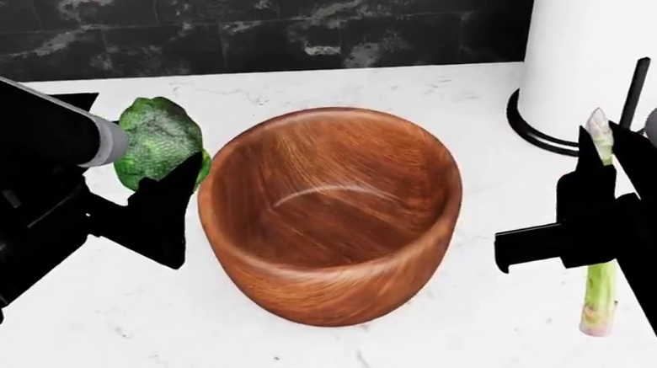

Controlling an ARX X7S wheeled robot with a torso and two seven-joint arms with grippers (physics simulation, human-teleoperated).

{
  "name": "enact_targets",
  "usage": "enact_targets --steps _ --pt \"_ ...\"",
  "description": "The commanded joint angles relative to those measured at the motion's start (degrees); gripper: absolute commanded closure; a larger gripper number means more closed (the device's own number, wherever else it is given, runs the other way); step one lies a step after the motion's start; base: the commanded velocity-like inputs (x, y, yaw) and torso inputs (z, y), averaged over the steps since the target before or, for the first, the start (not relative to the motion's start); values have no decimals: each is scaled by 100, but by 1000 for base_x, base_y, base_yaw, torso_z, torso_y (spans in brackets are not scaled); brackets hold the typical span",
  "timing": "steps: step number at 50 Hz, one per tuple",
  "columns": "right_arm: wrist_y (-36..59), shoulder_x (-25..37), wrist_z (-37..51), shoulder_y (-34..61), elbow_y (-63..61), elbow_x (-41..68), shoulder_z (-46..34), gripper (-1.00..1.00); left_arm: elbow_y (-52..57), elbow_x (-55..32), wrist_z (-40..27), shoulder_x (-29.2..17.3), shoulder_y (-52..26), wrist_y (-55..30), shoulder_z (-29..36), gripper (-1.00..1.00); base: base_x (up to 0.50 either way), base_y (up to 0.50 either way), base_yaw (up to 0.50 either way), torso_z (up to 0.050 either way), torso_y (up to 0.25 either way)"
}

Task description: Pick the broccolis and asparaguss from the sink and place them in one bowl. Place the onion in the other bowl. Then turn off the sink faucet.

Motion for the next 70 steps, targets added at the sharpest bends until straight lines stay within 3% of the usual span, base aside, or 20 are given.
enact_targets --steps 1,20,25,30,49,57,70 --pt "-42 -32 -119 134 75 -42 -195 100 -126 0 -114 -63 -207 2 -125 100 373 -240 0 0 10" --pt "52 -142 -43 376 257 -3 -394 100 -246 -44 -72 -148 -175 72 -215 100 225 -5 0 0 1" --pt "122 -174 62 375 225 99 -350 100 139 -192 444 -259 -291 -121 20 100 0 0 0 0 0" --pt "213 -201 115 460 214 204 -374 100 -364 -623 565 212 -799 -466 56 100 0 0 0 0 0" --pt "204 -90 242 158 35 416 -130 100 -3717 24 1975 2165 -2321 -993 1302 100 0 0 0 0 1" --pt "347 -32 385 174 -26 666 6 100 -4291 259 2425 2592 -2477 -1062 1796 100 0 0 0 0 0" --pt "283 -49 347 198 42 591 -138 100 -5371 686 3017 2909 -2578 -713 2242 100 0 0 0 0 1"
